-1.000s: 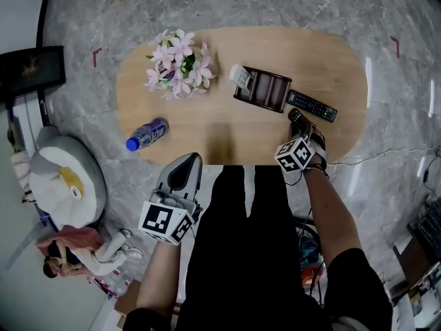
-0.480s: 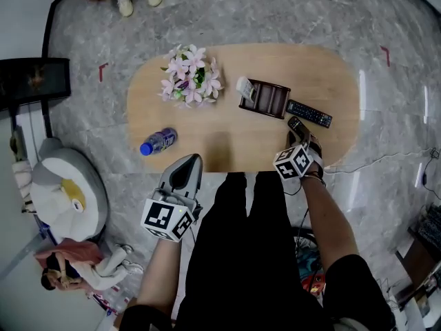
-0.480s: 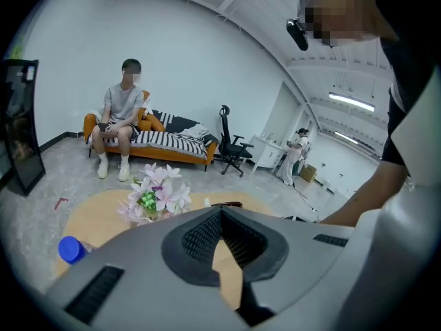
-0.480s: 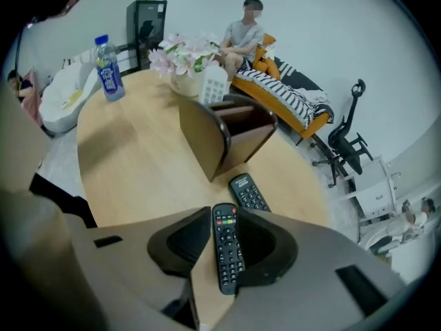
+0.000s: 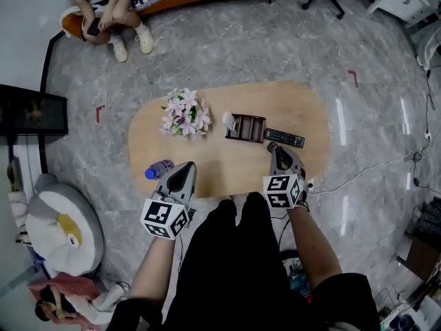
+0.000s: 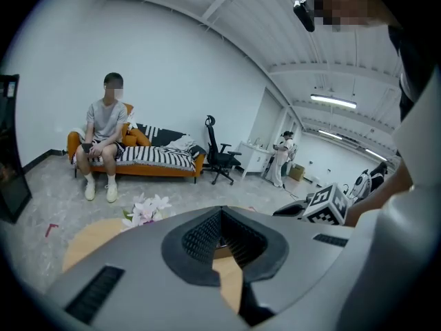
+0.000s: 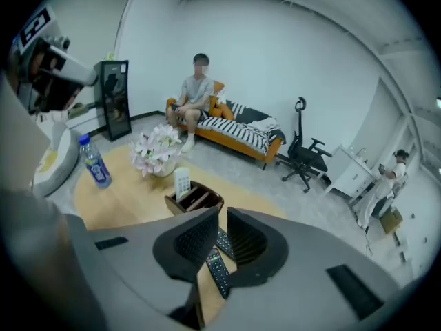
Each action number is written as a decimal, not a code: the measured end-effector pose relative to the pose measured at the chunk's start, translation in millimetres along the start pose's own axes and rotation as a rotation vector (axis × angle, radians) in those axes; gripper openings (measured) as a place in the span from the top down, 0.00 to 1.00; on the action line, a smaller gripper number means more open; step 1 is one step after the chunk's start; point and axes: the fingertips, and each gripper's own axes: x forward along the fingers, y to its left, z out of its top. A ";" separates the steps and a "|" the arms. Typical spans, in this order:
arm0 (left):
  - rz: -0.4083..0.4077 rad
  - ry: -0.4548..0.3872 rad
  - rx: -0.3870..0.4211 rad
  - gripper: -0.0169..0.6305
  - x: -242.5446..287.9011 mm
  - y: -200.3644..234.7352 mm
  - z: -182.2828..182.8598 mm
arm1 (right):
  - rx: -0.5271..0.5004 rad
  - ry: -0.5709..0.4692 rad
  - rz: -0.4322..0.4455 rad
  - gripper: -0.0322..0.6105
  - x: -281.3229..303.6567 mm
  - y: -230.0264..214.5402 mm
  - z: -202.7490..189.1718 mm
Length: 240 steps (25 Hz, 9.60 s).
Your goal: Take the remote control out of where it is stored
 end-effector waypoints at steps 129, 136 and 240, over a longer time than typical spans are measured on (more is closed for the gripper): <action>0.131 -0.010 -0.174 0.96 -76.7 81.0 -90.2 | -0.180 -0.303 0.015 0.76 70.4 148.7 116.9; 0.194 -0.046 -0.208 0.96 -93.7 89.2 -102.4 | -0.481 -0.361 0.182 0.76 58.0 207.6 109.4; 0.409 -0.325 -0.081 0.96 -79.8 -30.2 55.1 | -0.078 -0.498 0.374 0.94 -80.2 -28.0 166.7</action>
